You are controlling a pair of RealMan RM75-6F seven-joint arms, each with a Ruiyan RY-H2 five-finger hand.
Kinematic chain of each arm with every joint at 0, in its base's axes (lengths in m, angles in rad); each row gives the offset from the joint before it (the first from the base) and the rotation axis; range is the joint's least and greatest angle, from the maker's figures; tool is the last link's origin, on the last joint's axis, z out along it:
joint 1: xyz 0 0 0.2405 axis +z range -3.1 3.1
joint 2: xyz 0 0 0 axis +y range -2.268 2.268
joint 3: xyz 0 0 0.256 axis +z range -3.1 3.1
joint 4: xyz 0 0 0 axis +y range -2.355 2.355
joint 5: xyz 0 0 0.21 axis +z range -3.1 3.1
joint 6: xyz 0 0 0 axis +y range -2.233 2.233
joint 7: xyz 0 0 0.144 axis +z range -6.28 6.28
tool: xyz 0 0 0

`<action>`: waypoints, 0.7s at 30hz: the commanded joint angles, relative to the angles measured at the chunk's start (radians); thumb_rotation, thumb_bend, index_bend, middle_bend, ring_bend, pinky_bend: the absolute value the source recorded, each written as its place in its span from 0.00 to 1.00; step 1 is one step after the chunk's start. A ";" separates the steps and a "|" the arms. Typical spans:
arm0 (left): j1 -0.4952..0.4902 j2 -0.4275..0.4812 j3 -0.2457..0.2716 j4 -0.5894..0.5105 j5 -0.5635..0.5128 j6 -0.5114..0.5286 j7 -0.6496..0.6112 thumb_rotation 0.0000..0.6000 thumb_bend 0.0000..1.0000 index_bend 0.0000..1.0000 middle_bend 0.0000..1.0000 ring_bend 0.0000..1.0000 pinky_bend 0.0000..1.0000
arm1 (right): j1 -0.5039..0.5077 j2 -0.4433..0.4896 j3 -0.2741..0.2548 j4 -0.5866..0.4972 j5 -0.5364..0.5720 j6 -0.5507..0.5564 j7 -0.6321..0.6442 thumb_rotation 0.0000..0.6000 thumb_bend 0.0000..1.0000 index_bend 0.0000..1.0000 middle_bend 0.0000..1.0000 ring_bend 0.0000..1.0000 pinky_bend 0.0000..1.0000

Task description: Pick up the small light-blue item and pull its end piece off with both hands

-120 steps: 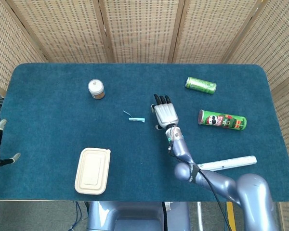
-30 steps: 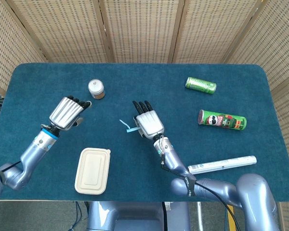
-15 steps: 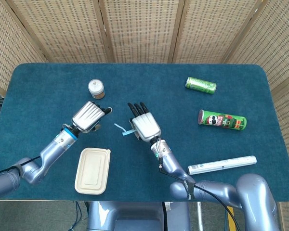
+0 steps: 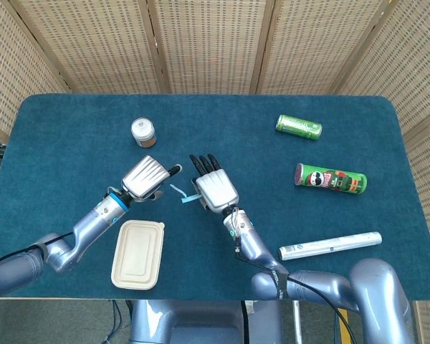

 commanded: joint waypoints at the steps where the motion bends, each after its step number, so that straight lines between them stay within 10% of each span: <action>1: -0.004 -0.006 0.005 -0.008 -0.003 0.003 -0.007 1.00 0.10 0.40 0.93 0.89 0.99 | 0.000 -0.001 -0.002 -0.002 0.002 0.003 -0.006 1.00 0.51 0.62 0.00 0.00 0.00; 21: -0.013 -0.057 0.022 0.018 -0.033 0.016 -0.009 1.00 0.30 0.52 0.94 0.89 0.99 | -0.007 0.017 -0.004 -0.028 0.012 0.017 -0.019 1.00 0.52 0.62 0.00 0.00 0.00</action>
